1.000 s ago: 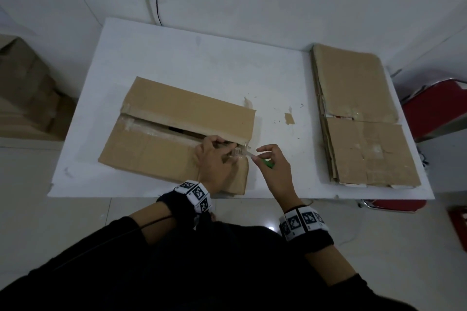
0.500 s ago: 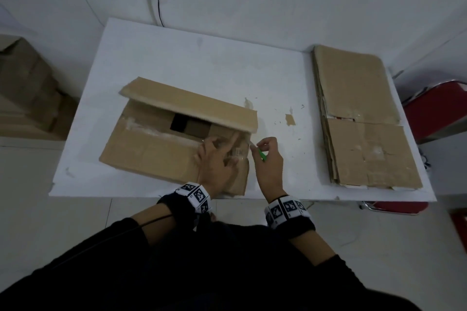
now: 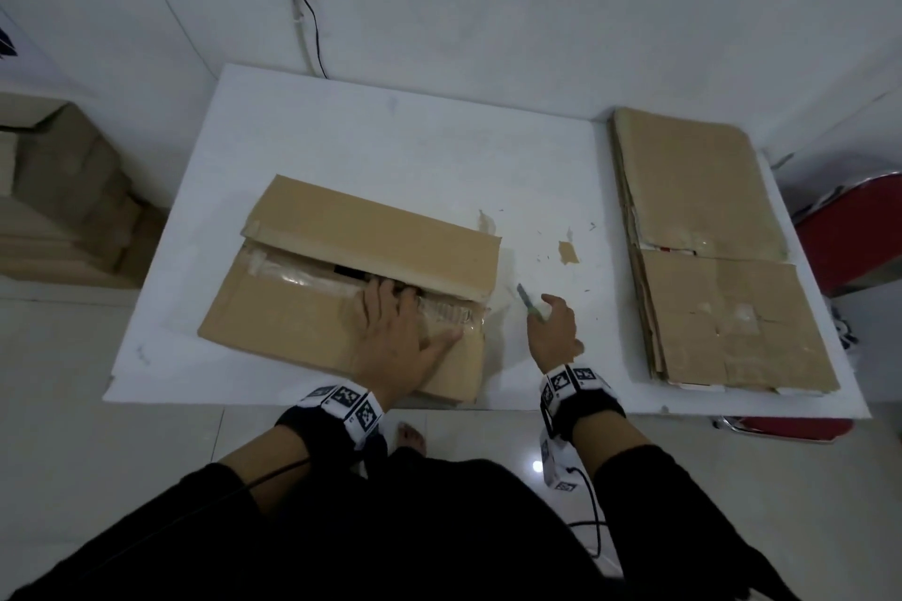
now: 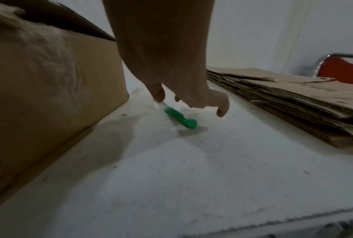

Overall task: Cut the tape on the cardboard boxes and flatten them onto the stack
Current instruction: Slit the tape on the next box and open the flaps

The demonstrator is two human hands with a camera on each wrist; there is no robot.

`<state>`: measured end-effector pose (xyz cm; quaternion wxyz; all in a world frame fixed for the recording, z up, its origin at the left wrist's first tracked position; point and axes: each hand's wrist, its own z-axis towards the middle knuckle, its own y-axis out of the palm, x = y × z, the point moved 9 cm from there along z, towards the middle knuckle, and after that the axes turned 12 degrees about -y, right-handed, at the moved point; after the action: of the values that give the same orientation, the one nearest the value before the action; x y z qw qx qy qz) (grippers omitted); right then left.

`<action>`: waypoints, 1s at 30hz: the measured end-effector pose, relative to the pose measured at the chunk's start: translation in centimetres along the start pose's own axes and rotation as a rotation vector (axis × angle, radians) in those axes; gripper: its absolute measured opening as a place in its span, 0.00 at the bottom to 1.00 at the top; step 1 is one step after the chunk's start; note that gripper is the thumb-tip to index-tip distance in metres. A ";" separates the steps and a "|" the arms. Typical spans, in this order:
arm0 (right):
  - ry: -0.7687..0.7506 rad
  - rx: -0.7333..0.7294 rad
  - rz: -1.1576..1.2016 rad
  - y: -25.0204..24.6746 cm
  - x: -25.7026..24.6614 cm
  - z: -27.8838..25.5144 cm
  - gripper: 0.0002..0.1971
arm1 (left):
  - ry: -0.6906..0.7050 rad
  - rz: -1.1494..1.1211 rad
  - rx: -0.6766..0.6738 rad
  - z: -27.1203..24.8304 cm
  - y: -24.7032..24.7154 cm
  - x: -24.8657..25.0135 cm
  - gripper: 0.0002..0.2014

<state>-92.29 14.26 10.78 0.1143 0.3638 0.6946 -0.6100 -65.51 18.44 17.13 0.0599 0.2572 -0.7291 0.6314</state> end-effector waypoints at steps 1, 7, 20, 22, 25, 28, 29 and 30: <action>0.003 0.036 -0.029 -0.6 -0.6 -0.1 0.16 | 0.043 0.006 0.023 0.0 -0.2 0.2 0.39; -0.342 -0.030 0.463 -1.0 -8.9 -2.9 0.20 | 0.114 -0.003 0.130 0.3 -1.1 0.7 0.34; -0.500 -0.195 0.375 0.0 -19.9 6.3 0.21 | 0.481 -0.051 0.348 1.3 -8.1 4.0 0.27; -0.516 -0.205 0.216 1.0 -20.8 7.3 0.26 | 0.615 -0.051 0.299 -0.6 -9.8 4.0 0.26; -0.470 -0.270 0.073 3.0 -21.1 8.2 0.33 | 0.682 -0.100 0.199 -3.7 -11.5 3.0 0.22; -0.409 -0.316 -0.185 5.6 -20.6 7.9 0.48 | 0.413 -0.043 0.053 -4.0 -10.9 0.3 0.17; -0.387 -0.319 -0.252 6.2 -20.6 7.4 0.56 | 0.313 0.006 -0.057 -3.5 -9.7 -1.0 0.14; -0.373 -0.317 -0.299 6.7 -20.7 6.7 0.63 | 0.257 0.071 -0.146 -3.2 -8.4 -2.2 0.11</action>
<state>-75.18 0.41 16.62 0.2041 0.1164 0.7943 -0.5602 -60.57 21.54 24.34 0.1491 0.1433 -0.7680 0.6062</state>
